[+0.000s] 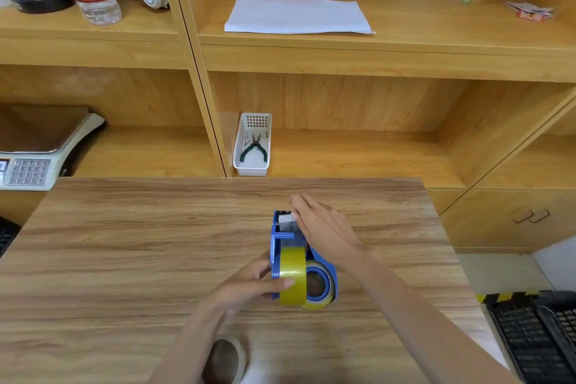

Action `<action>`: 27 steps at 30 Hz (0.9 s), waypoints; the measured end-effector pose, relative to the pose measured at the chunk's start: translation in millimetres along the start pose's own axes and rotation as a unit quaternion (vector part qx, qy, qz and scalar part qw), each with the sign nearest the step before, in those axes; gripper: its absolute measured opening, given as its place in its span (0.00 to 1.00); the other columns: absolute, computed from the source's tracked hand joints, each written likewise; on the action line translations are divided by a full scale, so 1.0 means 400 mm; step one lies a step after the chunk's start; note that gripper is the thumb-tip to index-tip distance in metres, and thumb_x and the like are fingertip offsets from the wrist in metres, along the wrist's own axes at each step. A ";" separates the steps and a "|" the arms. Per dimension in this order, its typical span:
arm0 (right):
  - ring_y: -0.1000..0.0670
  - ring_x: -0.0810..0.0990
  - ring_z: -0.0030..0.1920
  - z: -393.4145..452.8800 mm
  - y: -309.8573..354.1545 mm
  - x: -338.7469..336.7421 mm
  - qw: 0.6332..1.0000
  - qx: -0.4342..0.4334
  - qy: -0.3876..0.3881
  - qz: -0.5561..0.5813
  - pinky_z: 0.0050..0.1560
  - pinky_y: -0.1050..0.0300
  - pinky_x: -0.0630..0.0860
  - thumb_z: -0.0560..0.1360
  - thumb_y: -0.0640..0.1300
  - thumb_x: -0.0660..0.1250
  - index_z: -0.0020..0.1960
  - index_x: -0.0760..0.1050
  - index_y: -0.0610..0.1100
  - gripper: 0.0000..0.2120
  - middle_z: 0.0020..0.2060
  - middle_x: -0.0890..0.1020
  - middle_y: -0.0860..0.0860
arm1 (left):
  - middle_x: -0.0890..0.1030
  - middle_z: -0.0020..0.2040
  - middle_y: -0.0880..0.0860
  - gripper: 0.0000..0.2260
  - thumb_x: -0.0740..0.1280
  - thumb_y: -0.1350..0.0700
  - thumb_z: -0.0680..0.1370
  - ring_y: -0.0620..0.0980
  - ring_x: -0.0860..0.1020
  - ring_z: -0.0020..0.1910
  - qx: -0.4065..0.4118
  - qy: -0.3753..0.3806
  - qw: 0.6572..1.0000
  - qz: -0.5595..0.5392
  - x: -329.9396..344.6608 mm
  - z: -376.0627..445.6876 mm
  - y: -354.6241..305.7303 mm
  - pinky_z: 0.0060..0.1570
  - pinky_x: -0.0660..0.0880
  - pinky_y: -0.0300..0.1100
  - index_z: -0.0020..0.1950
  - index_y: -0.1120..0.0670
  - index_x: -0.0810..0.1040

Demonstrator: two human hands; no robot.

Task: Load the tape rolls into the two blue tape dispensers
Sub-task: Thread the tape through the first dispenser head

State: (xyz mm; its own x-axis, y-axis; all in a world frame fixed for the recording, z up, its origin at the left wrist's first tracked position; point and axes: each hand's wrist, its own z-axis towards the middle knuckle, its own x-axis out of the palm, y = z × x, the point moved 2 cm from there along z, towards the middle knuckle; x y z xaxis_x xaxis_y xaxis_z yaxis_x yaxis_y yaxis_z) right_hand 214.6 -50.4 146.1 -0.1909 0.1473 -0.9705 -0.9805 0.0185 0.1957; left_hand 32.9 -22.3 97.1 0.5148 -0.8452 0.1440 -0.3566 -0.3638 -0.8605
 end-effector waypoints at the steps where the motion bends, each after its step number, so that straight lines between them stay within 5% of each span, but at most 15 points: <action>1: 0.47 0.76 0.36 0.000 0.001 0.001 1.000 -0.001 0.000 -0.014 0.30 0.54 0.70 0.84 0.44 0.52 0.56 0.67 0.45 0.06 0.49 0.74 0.51 | 0.83 0.61 0.52 0.26 0.74 0.38 0.69 0.55 0.80 0.62 -0.012 -0.002 1.000 -0.010 0.004 0.003 -0.005 0.62 0.75 0.55 0.61 0.51 0.81; 4: 0.47 0.73 0.31 0.000 0.002 0.003 0.999 0.008 -0.003 -0.040 0.26 0.53 0.68 0.84 0.46 0.53 0.54 0.66 0.44 0.06 0.48 0.73 0.50 | 0.86 0.55 0.50 0.27 0.66 0.32 0.70 0.49 0.83 0.56 -0.051 -0.053 0.996 -0.059 0.023 0.018 -0.028 0.59 0.78 0.53 0.59 0.49 0.82; 8: 0.47 0.67 0.26 -0.003 -0.007 0.012 0.998 0.012 -0.010 -0.063 0.21 0.57 0.60 0.84 0.45 0.55 0.54 0.69 0.42 0.07 0.51 0.75 0.49 | 0.86 0.50 0.60 0.42 0.71 0.27 0.60 0.57 0.84 0.53 -0.056 -0.110 0.992 -0.012 0.025 0.035 -0.028 0.64 0.74 0.58 0.53 0.63 0.82; 10: 0.47 0.66 0.25 -0.003 -0.019 0.014 0.998 0.018 -0.009 -0.065 0.21 0.59 0.57 0.84 0.46 0.55 0.55 0.69 0.43 0.08 0.52 0.75 0.50 | 0.86 0.49 0.58 0.37 0.72 0.28 0.62 0.53 0.84 0.51 -0.059 -0.096 0.994 0.008 0.025 0.028 -0.033 0.65 0.74 0.57 0.48 0.62 0.82; 14: 0.47 0.66 0.27 -0.004 -0.046 0.016 0.998 0.037 -0.009 -0.039 0.22 0.60 0.55 0.85 0.47 0.53 0.63 0.68 0.45 0.10 0.62 0.76 0.54 | 0.87 0.52 0.54 0.25 0.70 0.39 0.73 0.48 0.83 0.53 -0.040 -0.038 0.998 0.028 0.032 0.020 -0.028 0.60 0.77 0.46 0.55 0.60 0.83; 19: 0.51 0.69 0.30 -0.003 -0.043 0.000 0.997 0.066 -0.003 0.028 0.27 0.59 0.62 0.85 0.47 0.50 0.65 0.68 0.46 0.13 0.64 0.74 0.55 | 0.80 0.60 0.48 0.05 0.70 0.55 0.78 0.37 0.83 0.50 -0.039 -0.002 0.999 -0.003 0.044 0.000 -0.020 0.45 0.77 0.32 0.53 0.50 0.81; 23: 0.49 0.72 0.27 -0.001 -0.031 -0.006 0.999 0.041 -0.020 0.018 0.26 0.59 0.62 0.85 0.47 0.52 0.53 0.68 0.45 0.09 0.73 0.68 0.57 | 0.87 0.50 0.46 0.19 0.72 0.40 0.73 0.43 0.83 0.52 -0.047 -0.033 0.998 -0.003 0.055 -0.001 -0.025 0.60 0.77 0.43 0.57 0.52 0.80; 27: 0.48 0.73 0.27 0.008 -0.037 -0.008 0.999 0.033 -0.032 0.021 0.22 0.57 0.65 0.85 0.46 0.52 0.49 0.67 0.46 0.09 0.73 0.67 0.58 | 0.88 0.48 0.49 0.22 0.71 0.38 0.69 0.45 0.85 0.50 -0.035 -0.079 0.996 -0.023 0.065 0.012 -0.033 0.56 0.77 0.42 0.53 0.52 0.84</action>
State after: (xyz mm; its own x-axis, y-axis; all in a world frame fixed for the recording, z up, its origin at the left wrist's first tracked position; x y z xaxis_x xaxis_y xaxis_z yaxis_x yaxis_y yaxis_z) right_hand 229.7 -48.0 146.6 -0.2267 0.2120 -0.9506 -0.9660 0.0757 0.2473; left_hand 54.7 -37.5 109.7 0.6466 -0.7564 0.0991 -0.3804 -0.4323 -0.8175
